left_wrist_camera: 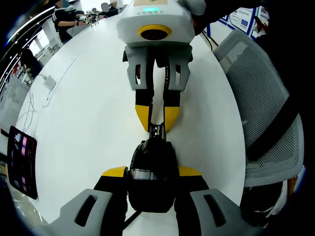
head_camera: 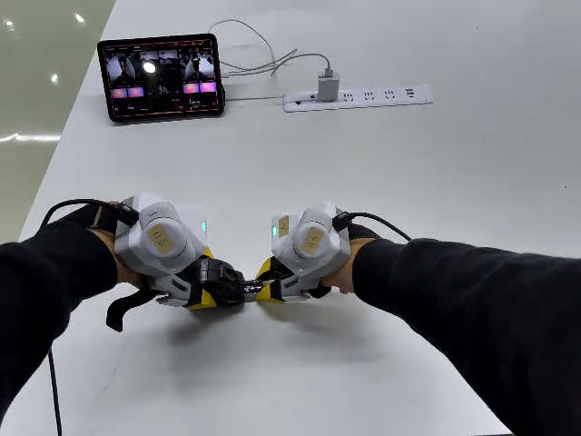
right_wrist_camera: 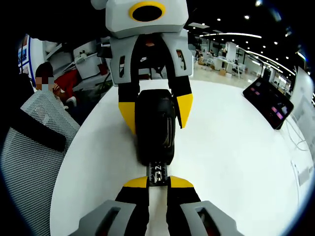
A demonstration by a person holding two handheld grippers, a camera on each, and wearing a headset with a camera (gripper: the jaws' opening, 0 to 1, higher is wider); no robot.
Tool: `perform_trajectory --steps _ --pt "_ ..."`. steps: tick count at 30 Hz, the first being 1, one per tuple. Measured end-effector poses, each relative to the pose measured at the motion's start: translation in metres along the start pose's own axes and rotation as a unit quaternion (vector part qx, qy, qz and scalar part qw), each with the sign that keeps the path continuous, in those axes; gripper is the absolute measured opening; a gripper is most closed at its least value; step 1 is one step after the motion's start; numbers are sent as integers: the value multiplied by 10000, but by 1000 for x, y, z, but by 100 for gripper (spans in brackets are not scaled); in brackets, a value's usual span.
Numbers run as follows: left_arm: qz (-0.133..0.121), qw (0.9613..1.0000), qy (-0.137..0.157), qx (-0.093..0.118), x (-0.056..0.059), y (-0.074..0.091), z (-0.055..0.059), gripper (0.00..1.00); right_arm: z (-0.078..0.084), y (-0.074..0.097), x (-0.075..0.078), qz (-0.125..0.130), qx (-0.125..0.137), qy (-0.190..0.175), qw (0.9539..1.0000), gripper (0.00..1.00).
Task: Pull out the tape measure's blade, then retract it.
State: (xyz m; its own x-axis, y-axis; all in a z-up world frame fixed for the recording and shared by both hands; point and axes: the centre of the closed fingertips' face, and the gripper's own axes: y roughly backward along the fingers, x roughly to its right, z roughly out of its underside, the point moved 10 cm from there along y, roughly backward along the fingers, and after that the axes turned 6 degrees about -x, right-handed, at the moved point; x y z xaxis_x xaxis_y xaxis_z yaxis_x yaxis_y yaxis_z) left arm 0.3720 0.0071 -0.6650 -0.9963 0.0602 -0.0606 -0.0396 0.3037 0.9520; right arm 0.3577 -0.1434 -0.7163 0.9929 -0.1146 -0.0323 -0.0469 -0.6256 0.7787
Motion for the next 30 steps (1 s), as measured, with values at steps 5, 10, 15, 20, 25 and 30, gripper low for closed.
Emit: perform_trajectory --steps 5,10,15,20,25,30 --pt "-19 10000 14 31 0 -1 1 31 1 1 0 10 1 -82 10000 8" --pt "-15 10000 16 32 -1 -1 1 31 3 2 -1 11 -18 -96 10000 8" --pt "-36 10000 9 53 -1 -1 2 30 5 3 0 12 -23 -109 9999 8" --pt "-41 10000 0 41 -1 -2 2 30 8 6 0 26 -34 -123 9999 8" --pt "-31 10000 -13 45 -2 -2 3 30 10 9 0 42 -44 -149 9999 8" --pt "-34 10000 -17 49 -3 -2 3 30 13 12 0 45 -61 -186 9998 8"
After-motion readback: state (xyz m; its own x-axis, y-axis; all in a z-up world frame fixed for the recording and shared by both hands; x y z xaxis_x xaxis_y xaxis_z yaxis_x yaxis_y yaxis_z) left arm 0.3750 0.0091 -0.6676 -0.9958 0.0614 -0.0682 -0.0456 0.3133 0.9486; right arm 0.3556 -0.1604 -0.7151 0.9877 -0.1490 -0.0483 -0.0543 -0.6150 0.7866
